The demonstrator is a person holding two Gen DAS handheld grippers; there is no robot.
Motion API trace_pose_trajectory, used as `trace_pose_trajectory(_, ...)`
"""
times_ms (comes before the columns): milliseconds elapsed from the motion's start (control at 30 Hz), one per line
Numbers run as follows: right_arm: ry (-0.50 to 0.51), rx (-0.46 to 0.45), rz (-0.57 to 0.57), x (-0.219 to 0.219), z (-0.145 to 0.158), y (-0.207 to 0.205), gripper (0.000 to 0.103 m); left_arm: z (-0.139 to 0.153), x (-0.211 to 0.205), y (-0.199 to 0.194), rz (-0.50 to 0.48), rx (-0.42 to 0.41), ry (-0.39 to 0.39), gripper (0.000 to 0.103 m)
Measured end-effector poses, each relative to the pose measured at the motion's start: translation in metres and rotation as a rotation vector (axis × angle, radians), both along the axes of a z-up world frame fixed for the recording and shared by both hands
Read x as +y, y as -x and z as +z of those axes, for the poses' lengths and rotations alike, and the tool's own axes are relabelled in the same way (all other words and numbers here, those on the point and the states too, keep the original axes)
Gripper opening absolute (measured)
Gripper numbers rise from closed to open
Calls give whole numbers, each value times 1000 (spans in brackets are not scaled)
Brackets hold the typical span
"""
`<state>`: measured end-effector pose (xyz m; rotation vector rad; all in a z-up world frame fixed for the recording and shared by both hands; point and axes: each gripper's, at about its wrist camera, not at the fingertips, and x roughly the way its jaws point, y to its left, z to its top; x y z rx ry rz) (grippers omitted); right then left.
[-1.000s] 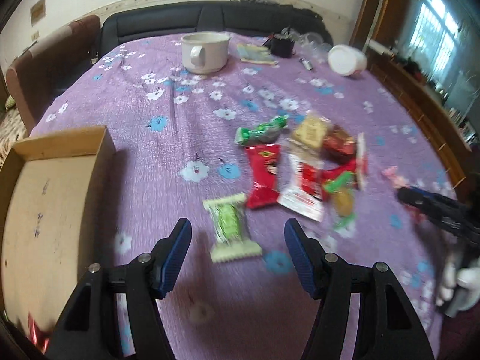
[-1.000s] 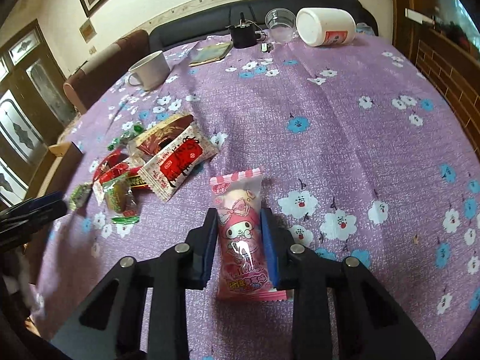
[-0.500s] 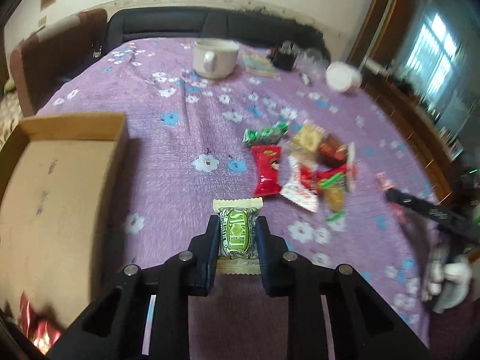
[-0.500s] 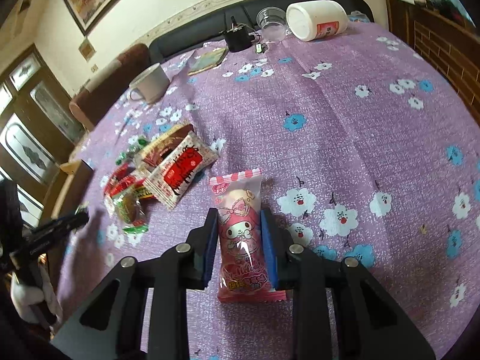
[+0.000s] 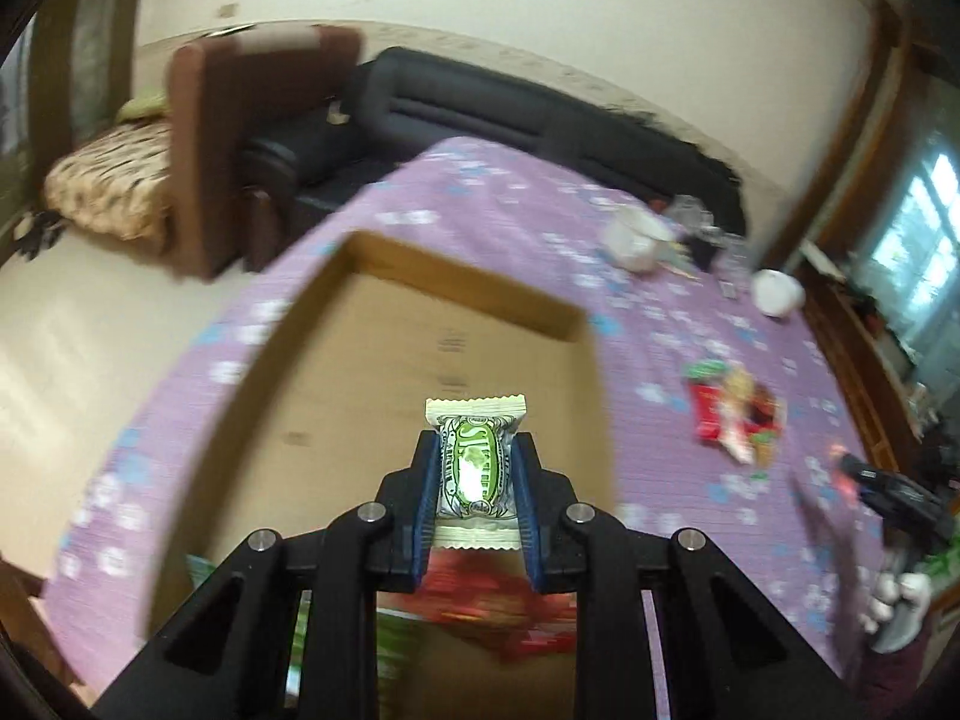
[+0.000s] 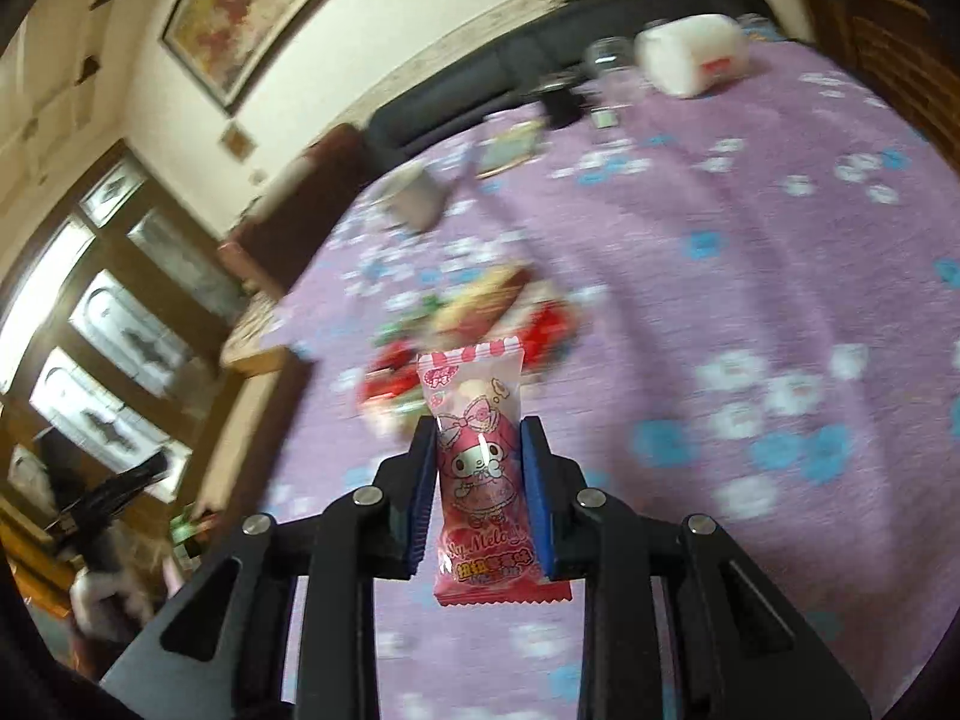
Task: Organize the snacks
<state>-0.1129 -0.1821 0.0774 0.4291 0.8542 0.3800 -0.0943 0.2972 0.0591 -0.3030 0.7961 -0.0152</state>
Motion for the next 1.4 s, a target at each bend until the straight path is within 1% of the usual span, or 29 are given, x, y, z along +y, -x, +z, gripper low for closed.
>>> trace_pose_trajectory(133, -5, 4, 126, 59, 17, -6, 29, -17, 27, -12, 47, 48, -12, 22)
trace_pose_trajectory(167, -12, 11, 172, 82, 20, -9, 29, -21, 28, -14, 54, 60, -17, 22)
trace_pose_trajectory(267, -29, 38, 264, 134, 21, -16, 29, -36, 36, -18, 82, 101, -14, 23)
trace_pose_trajectory(300, -37, 52, 298, 155, 20, -19, 29, -39, 38, -19, 92, 112, -17, 24)
trace_pose_trajectory(367, -41, 73, 348, 187, 16, -22, 29, -45, 42, -17, 106, 132, -9, 31)
trace_pose_trajectory(400, -37, 84, 377, 208, 13, -25, 29, -44, 44, -13, 108, 134, 2, 38)
trace_pose_trajectory(467, -8, 92, 412, 240, 5, -29, 29, -40, 47, -2, 96, 111, 33, 43)
trace_pose_trajectory(500, -3, 106, 436, 259, 1, -32, 29, -37, 48, 1, 94, 100, 36, 43)
trace_pose_trajectory(567, -8, 136, 475, 289, -9, -38, 29, -28, 51, 16, 97, 53, 56, 47)
trace_pose_trajectory(633, 2, 159, 499, 315, -18, -43, 29, -21, 56, 31, 110, 5, 85, 57)
trace_pose_trajectory(667, 7, 166, 508, 325, -22, -46, 29, -18, 60, 43, 127, -21, 101, 57)
trace_pose_trajectory(733, 18, 171, 522, 346, -28, -52, 30, -15, 61, 55, 142, -48, 122, 58)
trace_pose_trajectory(767, 36, 169, 528, 359, -31, -55, 32, -14, 63, 64, 150, -65, 139, 58)
trace_pose_trajectory(833, 57, 170, 534, 372, -36, -61, 32, -15, 64, 75, 165, -85, 163, 59)
trace_pose_trajectory(867, 54, 184, 535, 379, -40, -64, 34, -14, 64, 79, 169, -92, 174, 59)
trace_pose_trajectory(933, 45, 209, 537, 384, -45, -65, 38, -13, 64, 86, 174, -109, 203, 60)
trace_pose_trajectory(967, 37, 207, 536, 382, -44, -64, 41, -12, 62, 87, 175, -117, 211, 60)
trace_pose_trajectory(1067, 28, 183, 526, 369, -32, -55, 42, -7, 56, 90, 169, -156, 231, 61)
trace_pose_trajectory(1167, 42, 114, 495, 337, -11, -41, 42, -1, 45, 91, 146, -191, 237, 62)
trace_pose_trajectory(1233, 82, 43, 452, 308, 5, -30, 44, 3, 35, 92, 124, -206, 229, 64)
trace_pose_trajectory(1300, 142, -51, 383, 269, 21, -17, 55, 3, 25, 95, 99, -214, 220, 67)
trace_pose_trajectory(1367, 202, -172, 277, 218, 34, -2, 83, 2, 17, 93, 78, -209, 216, 68)
trace_pose_trajectory(1400, 229, -214, 204, 189, 37, 3, 85, 1, 12, 90, 66, -200, 218, 68)
